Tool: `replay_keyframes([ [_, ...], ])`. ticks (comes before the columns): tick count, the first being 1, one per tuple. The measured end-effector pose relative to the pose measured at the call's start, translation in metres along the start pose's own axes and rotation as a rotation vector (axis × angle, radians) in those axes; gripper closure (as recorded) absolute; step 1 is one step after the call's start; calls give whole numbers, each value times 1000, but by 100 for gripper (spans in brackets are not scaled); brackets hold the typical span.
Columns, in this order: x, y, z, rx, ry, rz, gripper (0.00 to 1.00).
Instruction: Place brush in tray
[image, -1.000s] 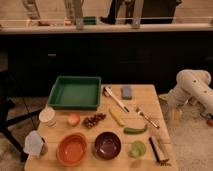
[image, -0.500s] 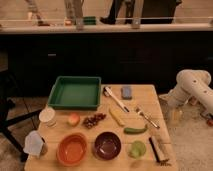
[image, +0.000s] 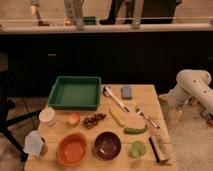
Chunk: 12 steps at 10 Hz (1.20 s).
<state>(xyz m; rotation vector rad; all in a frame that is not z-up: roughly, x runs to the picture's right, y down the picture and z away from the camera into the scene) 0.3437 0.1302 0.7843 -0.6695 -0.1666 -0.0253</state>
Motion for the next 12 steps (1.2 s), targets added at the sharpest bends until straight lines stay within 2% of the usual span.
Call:
replay_keyframes([
  [4,0,0,0,0,-2,1,0],
  [6,-6,-7,2,-3,-16,70,0],
  [9,-22,-16,8,-10,-42,118,0],
  [12,-34,-27,14,2,-76,218,0],
])
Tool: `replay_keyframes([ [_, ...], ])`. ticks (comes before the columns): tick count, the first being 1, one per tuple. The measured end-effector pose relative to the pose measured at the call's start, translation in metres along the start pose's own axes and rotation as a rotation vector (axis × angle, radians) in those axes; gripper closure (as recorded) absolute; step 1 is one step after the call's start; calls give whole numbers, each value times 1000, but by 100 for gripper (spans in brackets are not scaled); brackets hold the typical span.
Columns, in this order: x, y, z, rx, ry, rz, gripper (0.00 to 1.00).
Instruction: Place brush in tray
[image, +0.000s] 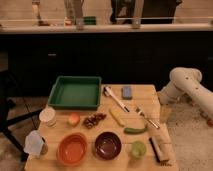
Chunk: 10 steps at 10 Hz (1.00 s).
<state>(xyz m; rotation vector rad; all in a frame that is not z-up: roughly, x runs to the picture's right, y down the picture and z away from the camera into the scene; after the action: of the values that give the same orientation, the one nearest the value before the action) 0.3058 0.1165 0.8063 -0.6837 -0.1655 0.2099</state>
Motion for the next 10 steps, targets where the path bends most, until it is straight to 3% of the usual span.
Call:
replay_keyframes([
  [4,-13,-9,6,36,-84,213,0],
  [10,-15,-10,8,43,-102,234,0],
])
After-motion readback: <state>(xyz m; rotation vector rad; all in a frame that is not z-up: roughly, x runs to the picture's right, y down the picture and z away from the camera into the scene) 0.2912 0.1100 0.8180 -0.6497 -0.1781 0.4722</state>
